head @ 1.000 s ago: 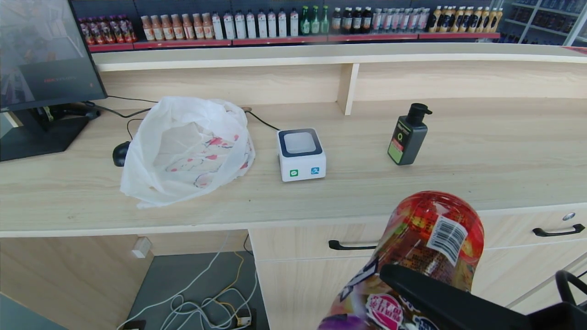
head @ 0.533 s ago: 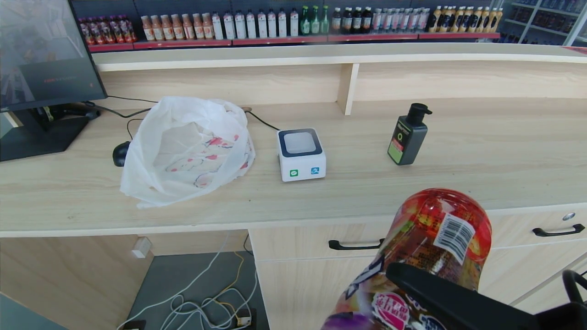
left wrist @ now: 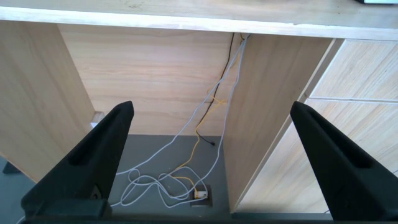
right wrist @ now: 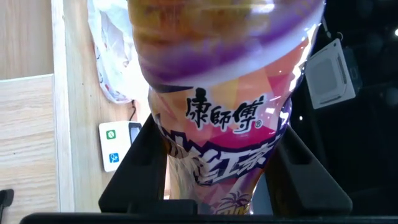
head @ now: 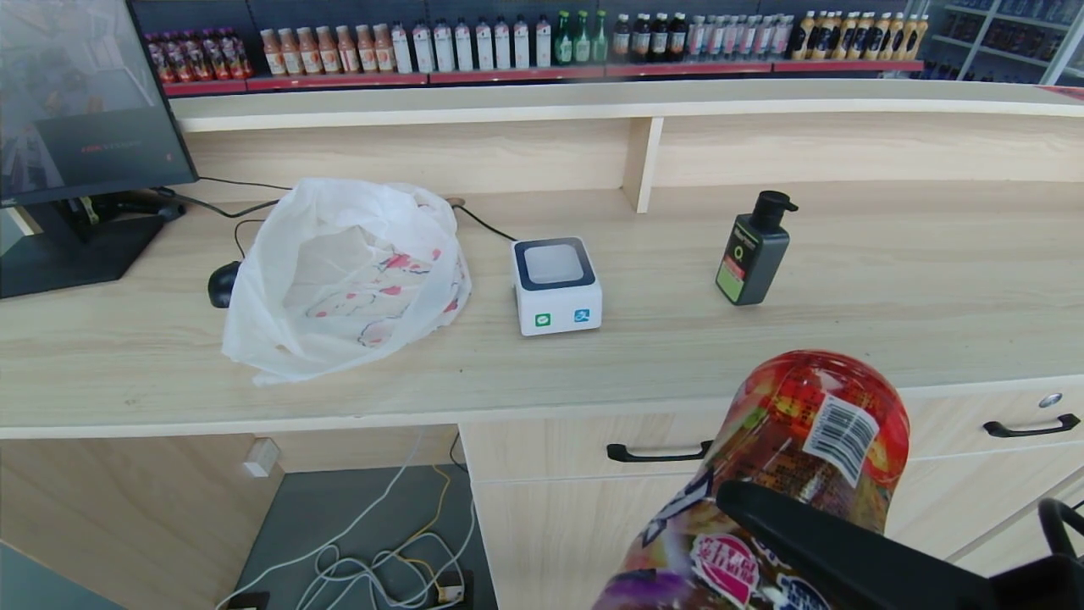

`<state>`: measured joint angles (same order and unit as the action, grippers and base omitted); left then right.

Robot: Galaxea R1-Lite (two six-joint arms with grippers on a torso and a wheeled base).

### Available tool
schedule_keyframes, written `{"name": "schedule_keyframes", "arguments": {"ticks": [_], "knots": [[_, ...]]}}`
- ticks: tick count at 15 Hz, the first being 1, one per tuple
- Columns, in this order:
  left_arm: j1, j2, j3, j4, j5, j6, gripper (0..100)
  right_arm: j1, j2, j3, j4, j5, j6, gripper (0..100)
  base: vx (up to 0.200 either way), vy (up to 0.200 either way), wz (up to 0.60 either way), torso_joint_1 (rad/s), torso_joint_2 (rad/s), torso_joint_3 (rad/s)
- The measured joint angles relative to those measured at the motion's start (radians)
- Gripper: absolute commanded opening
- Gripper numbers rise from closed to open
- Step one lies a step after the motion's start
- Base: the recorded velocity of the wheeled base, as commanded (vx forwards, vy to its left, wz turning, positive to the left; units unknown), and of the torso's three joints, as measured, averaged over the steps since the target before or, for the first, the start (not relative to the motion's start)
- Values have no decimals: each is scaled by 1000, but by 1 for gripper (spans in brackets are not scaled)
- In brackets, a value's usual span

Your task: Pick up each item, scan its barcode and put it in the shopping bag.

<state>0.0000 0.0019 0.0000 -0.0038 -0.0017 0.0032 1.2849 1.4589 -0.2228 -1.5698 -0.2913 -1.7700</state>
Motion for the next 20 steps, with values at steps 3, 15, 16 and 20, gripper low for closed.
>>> {"name": "schedule_keyframes", "arguments": {"ticks": [3,15,16,20], "knots": [[0,0,0,0,0,0,100,0,0,1,0,0,67,0,0,0,0,0,0,0],[0,0,0,0,0,0,100,0,28,-11,1,-26,673,0,0,0,0,0,0,0],[0,0,0,0,0,0,100,-4,27,-23,-1,-28,673,0,0,0,0,0,0,0],[0,0,0,0,0,0,100,-60,58,-41,1,-28,783,0,0,0,0,0,0,0]]}}
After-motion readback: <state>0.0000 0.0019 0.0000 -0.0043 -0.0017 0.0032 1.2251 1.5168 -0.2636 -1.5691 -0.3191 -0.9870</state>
